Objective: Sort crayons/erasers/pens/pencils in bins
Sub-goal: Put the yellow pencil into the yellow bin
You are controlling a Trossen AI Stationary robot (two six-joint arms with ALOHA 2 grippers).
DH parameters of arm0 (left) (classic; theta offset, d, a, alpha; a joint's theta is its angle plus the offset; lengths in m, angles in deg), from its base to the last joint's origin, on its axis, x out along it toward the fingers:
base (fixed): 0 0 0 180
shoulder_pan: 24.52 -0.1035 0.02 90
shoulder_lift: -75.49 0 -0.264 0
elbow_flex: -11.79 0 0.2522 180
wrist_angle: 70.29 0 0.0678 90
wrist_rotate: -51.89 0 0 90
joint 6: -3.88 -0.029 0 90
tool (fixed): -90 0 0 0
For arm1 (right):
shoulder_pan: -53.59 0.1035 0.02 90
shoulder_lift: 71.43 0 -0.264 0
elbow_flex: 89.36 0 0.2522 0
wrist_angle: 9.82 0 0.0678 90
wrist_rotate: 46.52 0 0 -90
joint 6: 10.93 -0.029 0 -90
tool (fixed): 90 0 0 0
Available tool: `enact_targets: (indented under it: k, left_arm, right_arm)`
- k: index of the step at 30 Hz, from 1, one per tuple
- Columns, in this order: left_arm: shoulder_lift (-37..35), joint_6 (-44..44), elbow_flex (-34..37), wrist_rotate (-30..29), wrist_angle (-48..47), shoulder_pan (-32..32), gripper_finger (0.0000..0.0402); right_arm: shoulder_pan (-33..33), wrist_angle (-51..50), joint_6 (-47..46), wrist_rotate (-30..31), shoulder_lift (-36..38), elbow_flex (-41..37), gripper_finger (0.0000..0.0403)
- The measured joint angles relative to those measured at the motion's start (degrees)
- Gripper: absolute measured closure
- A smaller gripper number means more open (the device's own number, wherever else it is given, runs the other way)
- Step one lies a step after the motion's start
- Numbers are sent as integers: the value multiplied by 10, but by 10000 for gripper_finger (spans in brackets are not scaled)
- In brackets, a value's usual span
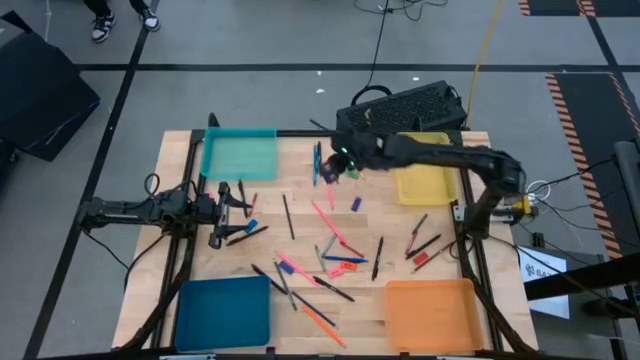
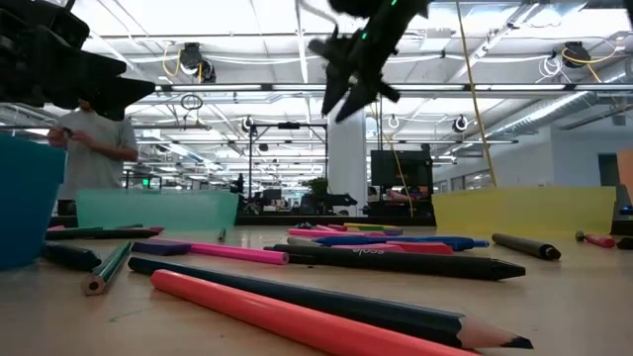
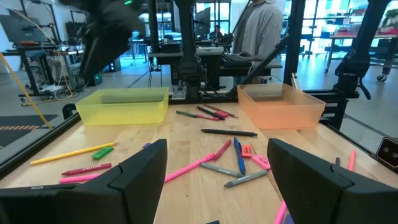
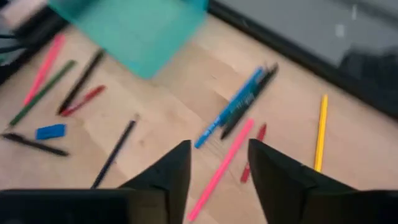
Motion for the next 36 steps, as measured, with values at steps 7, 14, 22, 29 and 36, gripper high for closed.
enact_targets:
  k: [7, 14, 22, 29, 36]
  left_arm:
    - [0, 0, 0, 0, 0, 0, 123]
    - [0, 0, 0, 0, 0, 0, 123]
    - [0, 0, 0, 0, 0, 0, 123]
    - [0, 0, 0, 0, 0, 0, 123]
    - [0, 0, 0, 0, 0, 0, 123]
  right_arm:
    - [-57, -57, -25, -28, -89, 36, 213]
    - [-92, -82, -34, -9, -142, 33, 218]
    - [-123, -50, -51, 6, -151, -5, 219]
    - [-135, -15, -54, -29, -150, -60, 220]
    - [-135, 14, -32, -28, -150, -108, 220]
